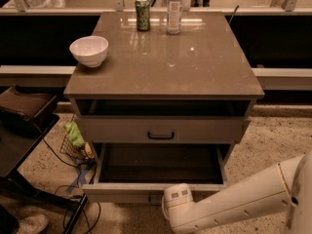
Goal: Open middle drawer
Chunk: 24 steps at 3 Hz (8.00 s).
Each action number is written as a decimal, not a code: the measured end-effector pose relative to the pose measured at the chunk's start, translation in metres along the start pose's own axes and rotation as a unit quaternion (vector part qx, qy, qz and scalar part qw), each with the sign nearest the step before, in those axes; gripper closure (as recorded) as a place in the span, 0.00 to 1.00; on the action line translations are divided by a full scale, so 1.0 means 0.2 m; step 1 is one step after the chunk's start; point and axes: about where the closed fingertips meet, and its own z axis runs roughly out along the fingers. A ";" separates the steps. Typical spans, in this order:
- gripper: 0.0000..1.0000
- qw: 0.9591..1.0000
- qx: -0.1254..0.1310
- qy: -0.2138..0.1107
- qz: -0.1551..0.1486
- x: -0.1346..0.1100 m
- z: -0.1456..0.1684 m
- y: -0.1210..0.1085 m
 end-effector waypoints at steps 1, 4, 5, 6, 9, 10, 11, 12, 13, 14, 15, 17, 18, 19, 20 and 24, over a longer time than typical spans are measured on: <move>1.00 1.000 0.002 0.004 -0.001 0.00 -0.01 -0.01; 1.00 1.000 0.002 0.004 -0.001 0.00 -0.01 -0.01; 1.00 1.000 0.002 0.004 -0.001 0.00 -0.01 -0.01; 0.85 1.000 0.002 0.004 -0.001 0.00 -0.01 -0.01; 0.78 1.000 0.002 0.004 -0.001 0.00 -0.01 -0.01; 0.99 1.000 0.001 0.006 0.001 0.03 -0.02 -0.05; 1.00 1.000 0.001 0.006 0.001 0.02 -0.02 -0.05; 1.00 1.000 0.001 0.006 0.001 0.01 -0.01 -0.05; 1.00 1.000 0.001 0.006 0.001 0.01 -0.01 -0.05; 1.00 1.000 0.001 0.006 0.001 0.01 -0.01 -0.05; 1.00 1.000 0.001 0.006 0.001 0.01 -0.01 -0.05; 0.62 1.000 0.001 0.006 0.001 0.01 -0.01 -0.05; 0.39 1.000 0.001 0.006 0.001 0.01 -0.01 -0.05; 0.40 1.000 0.001 0.006 0.001 0.01 -0.01 -0.05; 0.63 1.000 0.001 0.006 0.001 0.01 -0.01 -0.05; 1.00 0.995 0.064 0.067 -0.026 0.08 -0.44 -0.34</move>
Offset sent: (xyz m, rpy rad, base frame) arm 0.0117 -0.0023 0.0619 -0.1225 -0.0797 -0.0095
